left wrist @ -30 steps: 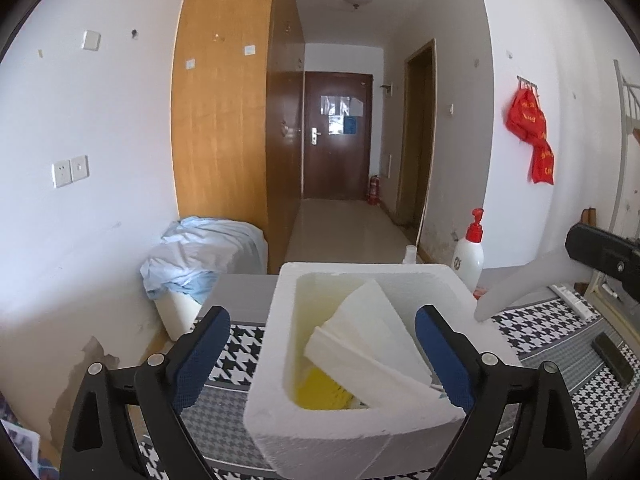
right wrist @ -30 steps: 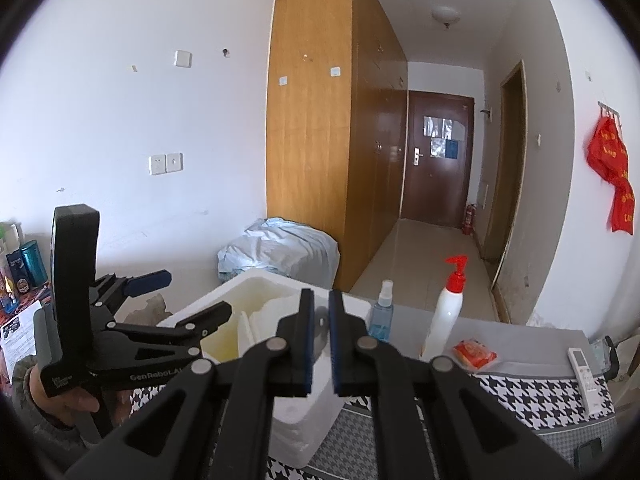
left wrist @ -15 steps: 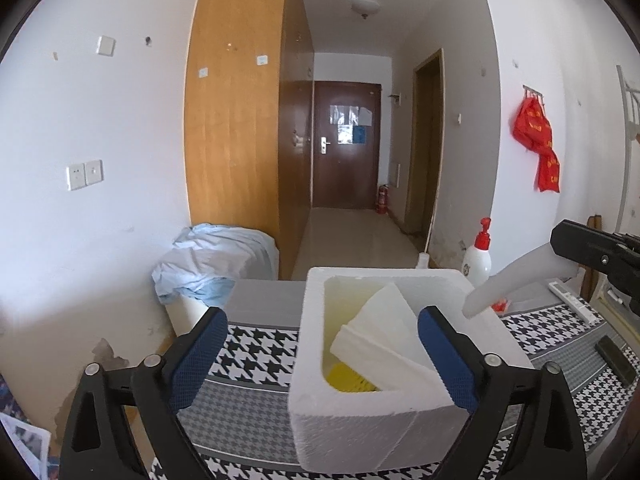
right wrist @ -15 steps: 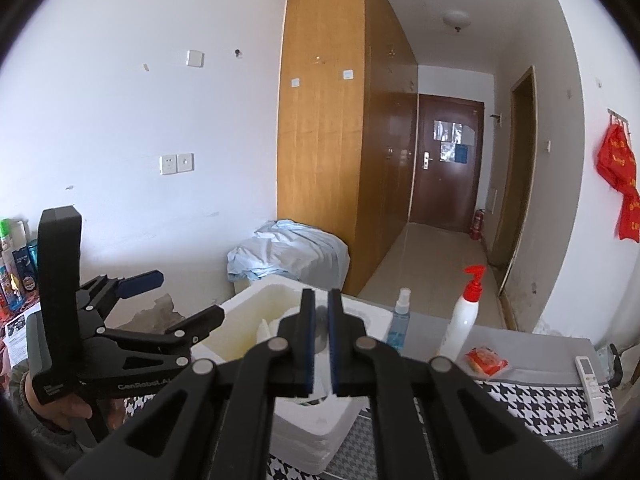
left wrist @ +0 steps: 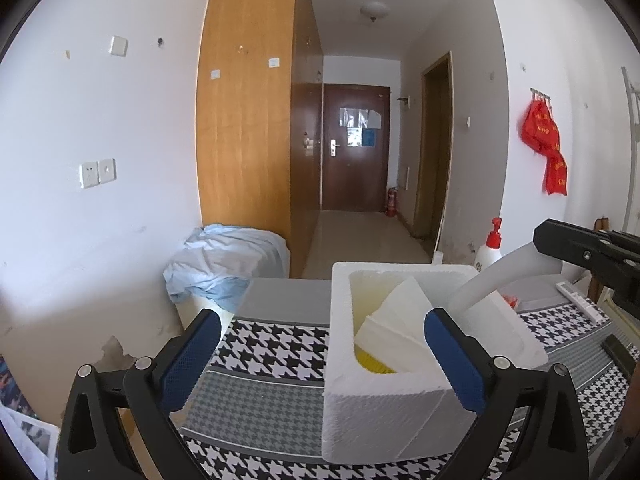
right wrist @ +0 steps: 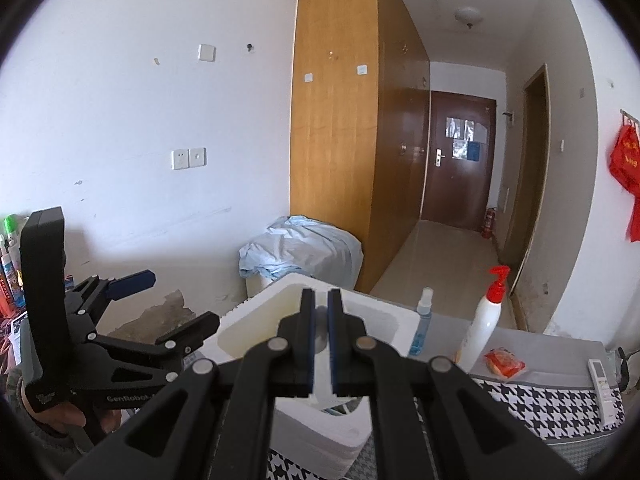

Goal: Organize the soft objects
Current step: 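Lower the foam roll into the foam box and open the right gripper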

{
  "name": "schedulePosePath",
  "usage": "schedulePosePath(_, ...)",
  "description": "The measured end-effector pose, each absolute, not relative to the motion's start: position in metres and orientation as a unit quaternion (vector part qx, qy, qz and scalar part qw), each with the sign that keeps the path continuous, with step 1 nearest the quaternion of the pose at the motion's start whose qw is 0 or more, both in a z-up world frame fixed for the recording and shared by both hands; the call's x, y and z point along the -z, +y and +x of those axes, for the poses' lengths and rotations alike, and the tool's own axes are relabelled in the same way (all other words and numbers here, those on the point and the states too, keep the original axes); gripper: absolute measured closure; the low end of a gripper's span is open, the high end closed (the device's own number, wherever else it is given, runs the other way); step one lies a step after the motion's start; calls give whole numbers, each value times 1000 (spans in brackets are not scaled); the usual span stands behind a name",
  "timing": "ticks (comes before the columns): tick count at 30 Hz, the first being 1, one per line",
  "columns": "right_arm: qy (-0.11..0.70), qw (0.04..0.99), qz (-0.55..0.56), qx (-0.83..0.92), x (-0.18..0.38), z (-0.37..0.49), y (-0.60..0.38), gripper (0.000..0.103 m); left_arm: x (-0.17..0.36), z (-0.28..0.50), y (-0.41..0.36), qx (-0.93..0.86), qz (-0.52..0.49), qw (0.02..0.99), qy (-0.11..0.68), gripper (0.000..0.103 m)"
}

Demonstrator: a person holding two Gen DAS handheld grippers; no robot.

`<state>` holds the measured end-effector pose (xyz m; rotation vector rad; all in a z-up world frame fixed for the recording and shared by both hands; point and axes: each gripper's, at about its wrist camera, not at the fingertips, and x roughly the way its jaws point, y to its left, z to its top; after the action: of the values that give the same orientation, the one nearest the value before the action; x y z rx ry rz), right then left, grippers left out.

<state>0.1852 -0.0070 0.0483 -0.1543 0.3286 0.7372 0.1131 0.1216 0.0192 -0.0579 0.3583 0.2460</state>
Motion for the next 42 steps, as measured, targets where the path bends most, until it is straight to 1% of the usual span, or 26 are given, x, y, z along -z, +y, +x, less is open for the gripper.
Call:
schedulePosePath(18, 178, 909, -90, -366, -36, 196, 17, 95, -14, 96, 143, -143, -45, 973, 176, 1)
schedulePosePath(20, 179, 910, -92, -362, -34, 198, 17, 94, -13, 97, 145, -144, -45, 973, 177, 1)
schedulePosePath(21, 182, 910, -94, -360, -33, 199, 18, 91, -13, 97, 145, -144, -44, 973, 177, 1)
schedulePosePath(22, 183, 910, -93, -359, -33, 200, 19, 89, -13, 97, 146, -145, -44, 972, 177, 1)
schedulePosePath(28, 191, 910, -90, -356, -30, 203, 17, 89, -11, 99, 148, -147, -49, 971, 181, 1)
schedulePosePath(30, 191, 909, -88, -360, -30, 202, 15, 87, -11, 99, 147, -147, -48, 971, 181, 1)
schedulePosePath(31, 193, 908, -84, -362, -30, 202, 14, 78, -11, 98, 146, -146, -47, 971, 181, 1)
schedulePosePath(32, 193, 908, -80, -362, -30, 203, 12, 62, -12, 98, 146, -146, -47, 972, 181, 1)
schedulePosePath(33, 191, 909, -76, -364, -31, 202, 10, 53, -12, 97, 145, -146, -47, 972, 180, 1)
schedulePosePath(34, 185, 910, -72, -363, -33, 200, 8, 38, -13, 97, 145, -146, -47, 972, 179, 1)
schedulePosePath(35, 181, 911, -69, -364, -34, 198, 6, 33, -13, 95, 144, -146, -46, 972, 178, 1)
schedulePosePath(37, 178, 911, -68, -366, -36, 195, 4, 31, -14, 94, 143, -145, -45, 972, 177, 1)
schedulePosePath(42, 174, 912, -67, -365, -36, 189, -3, 21, -19, 88, 138, -143, -40, 974, 171, 1)
